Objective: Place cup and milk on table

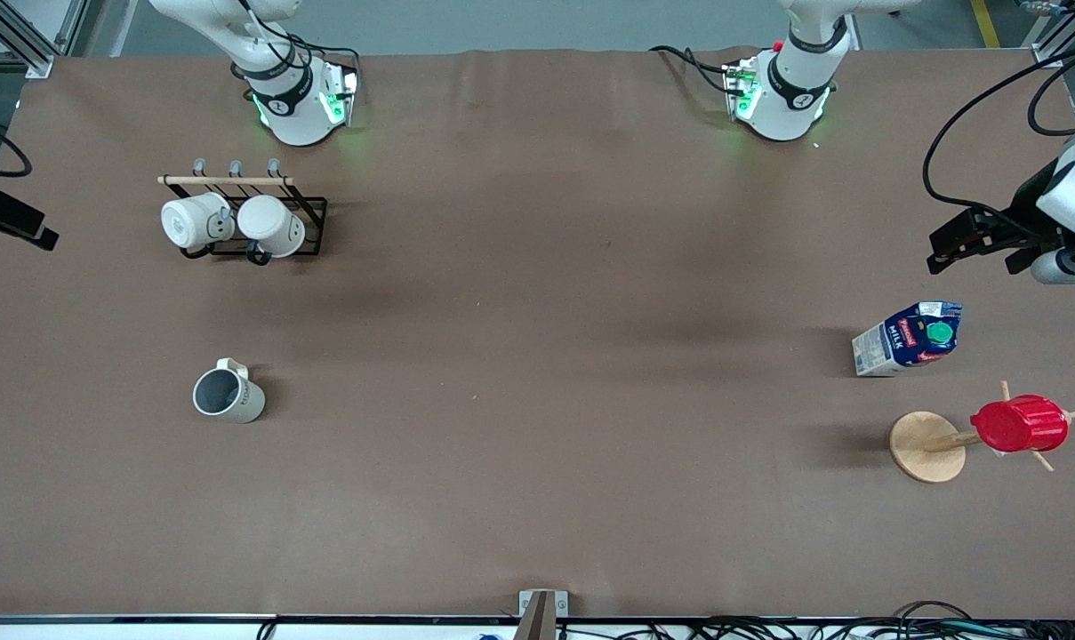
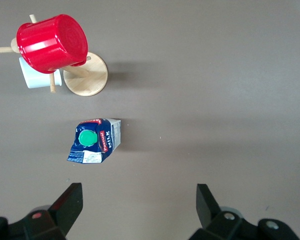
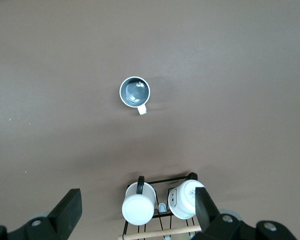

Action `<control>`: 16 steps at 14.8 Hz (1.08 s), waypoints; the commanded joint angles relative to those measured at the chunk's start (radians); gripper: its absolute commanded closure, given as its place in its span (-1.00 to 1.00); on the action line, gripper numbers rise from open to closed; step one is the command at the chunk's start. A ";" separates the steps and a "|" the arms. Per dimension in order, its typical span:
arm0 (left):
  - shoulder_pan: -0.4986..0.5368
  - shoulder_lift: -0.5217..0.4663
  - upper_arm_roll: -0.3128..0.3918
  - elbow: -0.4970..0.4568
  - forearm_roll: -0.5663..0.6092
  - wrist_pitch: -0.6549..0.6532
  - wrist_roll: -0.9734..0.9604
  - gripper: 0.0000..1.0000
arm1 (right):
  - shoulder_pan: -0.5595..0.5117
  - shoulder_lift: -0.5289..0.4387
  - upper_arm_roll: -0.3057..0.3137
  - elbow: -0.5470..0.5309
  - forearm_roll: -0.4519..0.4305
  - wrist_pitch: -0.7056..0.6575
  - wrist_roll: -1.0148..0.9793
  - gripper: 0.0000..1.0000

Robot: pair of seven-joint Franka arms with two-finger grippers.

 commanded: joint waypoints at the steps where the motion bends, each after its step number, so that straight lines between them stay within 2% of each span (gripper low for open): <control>1: -0.005 -0.023 0.005 -0.019 0.017 -0.003 0.008 -0.99 | -0.013 -0.012 0.006 -0.010 -0.006 0.000 -0.015 -1.00; 8: 0.007 -0.018 0.005 -0.016 0.016 -0.008 -0.001 -0.99 | -0.018 -0.007 0.006 -0.012 -0.005 -0.001 -0.046 -1.00; 10: 0.013 -0.018 0.011 -0.020 0.016 -0.014 0.006 -0.99 | -0.018 0.086 -0.003 0.004 -0.008 -0.001 -0.144 -1.00; 12: 0.018 -0.003 0.031 -0.023 0.016 -0.002 0.011 -0.98 | -0.018 0.094 -0.034 -0.004 -0.002 0.028 -0.175 -1.00; 14: 0.023 0.012 0.056 -0.057 0.017 0.047 0.013 -0.98 | -0.018 0.138 -0.034 -0.060 0.001 0.173 -0.173 -1.00; 16: 0.027 0.011 0.073 -0.120 0.017 0.113 0.051 -0.99 | -0.008 0.158 -0.031 -0.195 0.004 0.354 -0.175 -1.00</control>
